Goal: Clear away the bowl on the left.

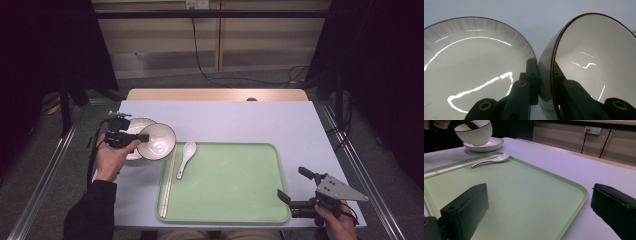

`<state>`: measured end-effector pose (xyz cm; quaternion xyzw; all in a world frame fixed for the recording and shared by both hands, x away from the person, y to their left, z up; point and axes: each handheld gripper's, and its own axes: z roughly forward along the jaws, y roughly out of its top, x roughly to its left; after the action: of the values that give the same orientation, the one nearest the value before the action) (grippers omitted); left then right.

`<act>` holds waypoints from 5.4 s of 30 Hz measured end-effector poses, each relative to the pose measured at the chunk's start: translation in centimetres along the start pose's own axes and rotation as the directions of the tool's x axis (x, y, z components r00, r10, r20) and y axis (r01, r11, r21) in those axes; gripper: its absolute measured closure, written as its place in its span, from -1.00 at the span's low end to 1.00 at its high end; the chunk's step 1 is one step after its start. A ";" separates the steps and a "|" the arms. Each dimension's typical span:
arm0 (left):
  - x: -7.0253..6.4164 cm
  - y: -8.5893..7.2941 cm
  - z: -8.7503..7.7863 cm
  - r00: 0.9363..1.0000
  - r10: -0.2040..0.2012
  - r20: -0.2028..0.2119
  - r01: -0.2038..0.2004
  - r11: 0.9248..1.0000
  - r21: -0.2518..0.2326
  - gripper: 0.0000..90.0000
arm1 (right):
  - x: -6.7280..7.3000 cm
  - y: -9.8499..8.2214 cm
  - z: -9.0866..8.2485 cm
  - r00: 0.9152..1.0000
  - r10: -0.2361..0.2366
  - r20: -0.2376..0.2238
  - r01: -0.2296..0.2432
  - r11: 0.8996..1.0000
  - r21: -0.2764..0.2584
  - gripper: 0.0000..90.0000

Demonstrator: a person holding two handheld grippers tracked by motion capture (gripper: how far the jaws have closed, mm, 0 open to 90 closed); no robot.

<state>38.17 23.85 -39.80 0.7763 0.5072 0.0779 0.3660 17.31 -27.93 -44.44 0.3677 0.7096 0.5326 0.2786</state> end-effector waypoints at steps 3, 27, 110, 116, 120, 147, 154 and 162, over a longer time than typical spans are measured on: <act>-1.2 -0.1 0.4 1.000 0.020 0.008 -0.021 1.000 0.016 0.83 | 0.0 0.0 0.0 1.000 0.001 -0.001 -0.001 1.000 0.001 -0.98; -8.0 1.6 4.9 0.988 0.095 0.122 -0.100 0.994 0.038 0.83 | 0.1 0.0 -0.1 1.000 0.003 -0.001 -0.003 1.000 -0.003 -0.98; -21.2 5.1 19.5 0.961 0.124 0.246 -0.170 0.970 0.174 0.83 | 0.1 -0.1 -0.1 1.000 -0.001 -0.009 0.001 1.000 -0.015 -0.95; -21.6 4.9 19.4 0.966 0.142 0.217 -0.178 0.972 0.153 0.83 | 0.1 -0.1 -0.1 1.000 -0.003 -0.010 0.003 1.000 -0.012 -0.95; -21.7 4.9 19.5 0.966 0.149 0.213 -0.183 0.972 0.148 0.83 | 0.1 -0.1 -0.1 1.000 -0.003 -0.013 0.003 1.000 -0.011 -0.95; -21.1 4.5 18.9 0.947 0.212 0.242 -0.238 0.968 0.081 -0.29 | 0.1 -0.1 -0.1 1.000 -0.003 -0.020 0.003 1.000 -0.014 -0.96; -20.5 4.6 18.1 0.948 0.212 0.239 -0.229 0.972 0.047 -0.84 | 0.1 -0.1 -0.1 1.000 -0.003 -0.023 0.002 1.000 -0.014 -0.96; -19.2 4.2 16.6 0.931 0.250 0.267 -0.259 0.966 -0.005 -0.90 | 0.0 -0.1 -0.1 1.000 -0.003 -0.018 0.003 1.000 -0.015 -0.96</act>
<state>40.31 -1.38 -44.27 0.8443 0.3499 0.0123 0.4056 17.16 -27.98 -44.47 0.3597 0.7087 0.5407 0.2757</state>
